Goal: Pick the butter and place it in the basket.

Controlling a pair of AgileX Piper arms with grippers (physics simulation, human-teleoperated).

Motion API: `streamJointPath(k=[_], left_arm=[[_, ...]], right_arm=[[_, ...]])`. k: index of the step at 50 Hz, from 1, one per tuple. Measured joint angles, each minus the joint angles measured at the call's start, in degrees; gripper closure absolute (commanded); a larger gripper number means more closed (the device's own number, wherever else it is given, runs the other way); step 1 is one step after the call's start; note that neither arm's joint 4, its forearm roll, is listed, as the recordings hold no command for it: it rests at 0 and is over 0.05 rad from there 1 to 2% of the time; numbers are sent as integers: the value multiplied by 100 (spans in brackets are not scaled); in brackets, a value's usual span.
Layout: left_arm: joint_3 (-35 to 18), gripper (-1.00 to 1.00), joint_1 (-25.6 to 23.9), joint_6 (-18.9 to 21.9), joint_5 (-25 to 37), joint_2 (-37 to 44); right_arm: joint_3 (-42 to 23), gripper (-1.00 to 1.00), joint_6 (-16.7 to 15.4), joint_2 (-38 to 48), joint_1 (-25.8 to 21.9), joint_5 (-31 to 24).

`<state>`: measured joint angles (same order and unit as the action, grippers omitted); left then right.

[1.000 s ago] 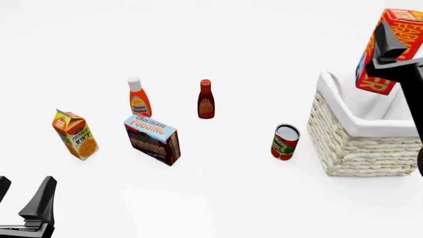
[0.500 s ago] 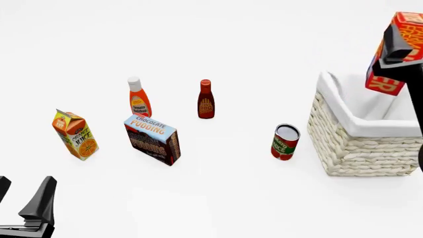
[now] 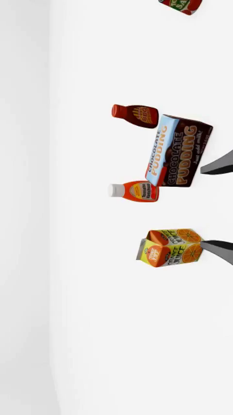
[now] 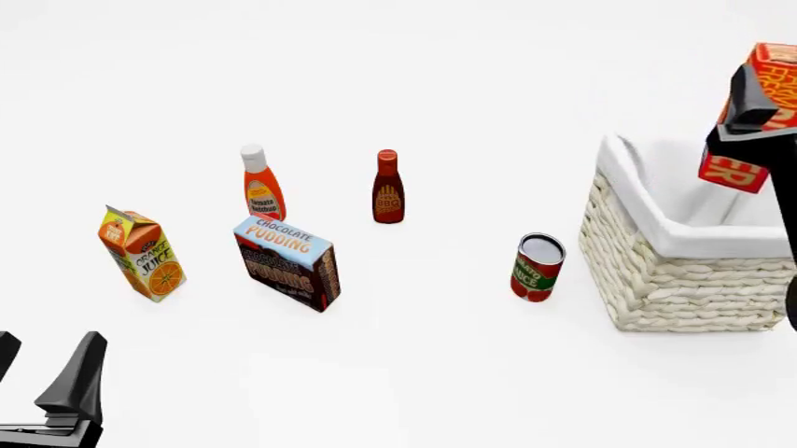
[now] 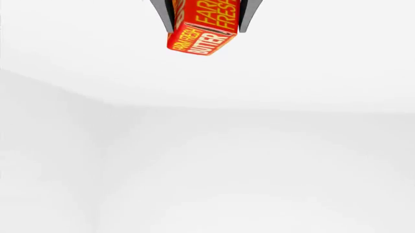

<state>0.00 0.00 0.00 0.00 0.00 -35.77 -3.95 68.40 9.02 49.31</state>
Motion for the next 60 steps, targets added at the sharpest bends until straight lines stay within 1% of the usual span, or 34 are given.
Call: streamJointPath(k=[30, 60], left_arm=[[0, -100, 0, 0, 0, 0], [0, -100, 0, 0, 0, 0]], right_arm=[[49, 100, -42, 452, 109, 274], [-18, 100, 12, 668, 206, 294]])
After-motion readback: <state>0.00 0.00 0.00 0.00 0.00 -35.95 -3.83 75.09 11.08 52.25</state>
